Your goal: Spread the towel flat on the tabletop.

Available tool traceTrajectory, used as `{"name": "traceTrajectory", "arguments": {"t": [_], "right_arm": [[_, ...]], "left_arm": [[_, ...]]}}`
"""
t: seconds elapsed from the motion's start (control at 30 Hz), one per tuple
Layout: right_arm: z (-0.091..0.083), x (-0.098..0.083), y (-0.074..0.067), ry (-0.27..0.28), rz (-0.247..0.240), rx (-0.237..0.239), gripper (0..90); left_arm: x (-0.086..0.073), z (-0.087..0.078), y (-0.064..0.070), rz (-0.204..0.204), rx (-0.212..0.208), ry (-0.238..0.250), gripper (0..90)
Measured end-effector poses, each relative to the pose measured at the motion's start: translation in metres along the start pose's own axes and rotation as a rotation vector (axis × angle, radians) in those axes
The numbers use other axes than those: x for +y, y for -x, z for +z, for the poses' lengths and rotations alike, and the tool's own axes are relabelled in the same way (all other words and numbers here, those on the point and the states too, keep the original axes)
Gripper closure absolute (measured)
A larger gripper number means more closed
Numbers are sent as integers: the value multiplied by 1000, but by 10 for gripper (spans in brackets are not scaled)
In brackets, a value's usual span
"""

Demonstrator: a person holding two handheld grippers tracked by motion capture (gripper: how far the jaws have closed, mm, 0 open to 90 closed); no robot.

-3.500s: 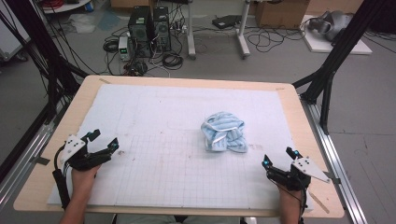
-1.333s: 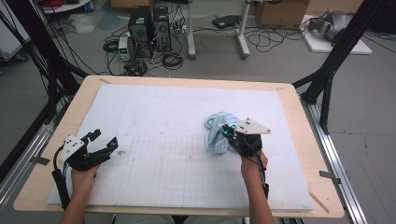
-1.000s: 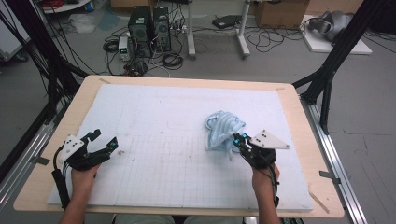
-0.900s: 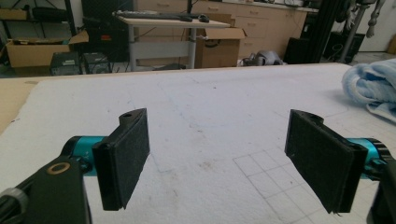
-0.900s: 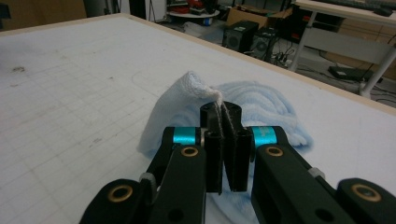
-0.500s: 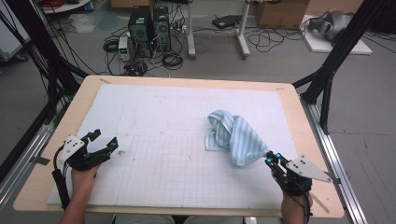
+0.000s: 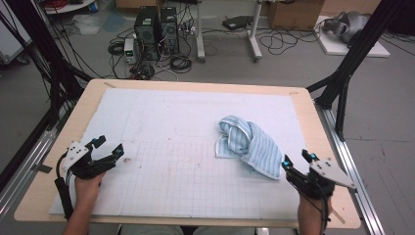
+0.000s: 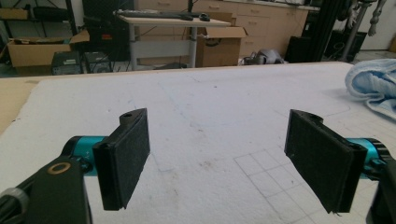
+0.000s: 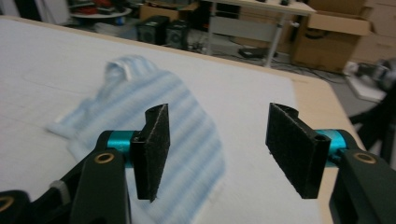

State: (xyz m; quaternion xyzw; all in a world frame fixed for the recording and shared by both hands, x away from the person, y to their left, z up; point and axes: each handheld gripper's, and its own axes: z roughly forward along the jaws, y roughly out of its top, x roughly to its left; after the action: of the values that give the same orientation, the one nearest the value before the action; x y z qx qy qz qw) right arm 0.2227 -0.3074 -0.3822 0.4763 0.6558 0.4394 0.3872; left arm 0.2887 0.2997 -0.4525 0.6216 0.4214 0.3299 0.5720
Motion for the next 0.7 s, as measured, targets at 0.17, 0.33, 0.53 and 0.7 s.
{"name": "traceTrajectory", "arguments": {"t": [0.17, 0.33, 0.53, 0.7], "right_arm": [[44, 18, -26, -11, -54, 89, 293], [95, 37, -48, -85, -115, 158, 287], [147, 53, -65, -258, -218, 164, 439], [165, 49, -63, -377, -223, 150, 759]], "left_arm": [[0, 0, 0, 1, -1, 0, 225], [0, 0, 0, 0, -1, 1, 226], [0, 0, 0, -3, -2, -1, 225], [0, 0, 0, -3, -2, 0, 225]]}}
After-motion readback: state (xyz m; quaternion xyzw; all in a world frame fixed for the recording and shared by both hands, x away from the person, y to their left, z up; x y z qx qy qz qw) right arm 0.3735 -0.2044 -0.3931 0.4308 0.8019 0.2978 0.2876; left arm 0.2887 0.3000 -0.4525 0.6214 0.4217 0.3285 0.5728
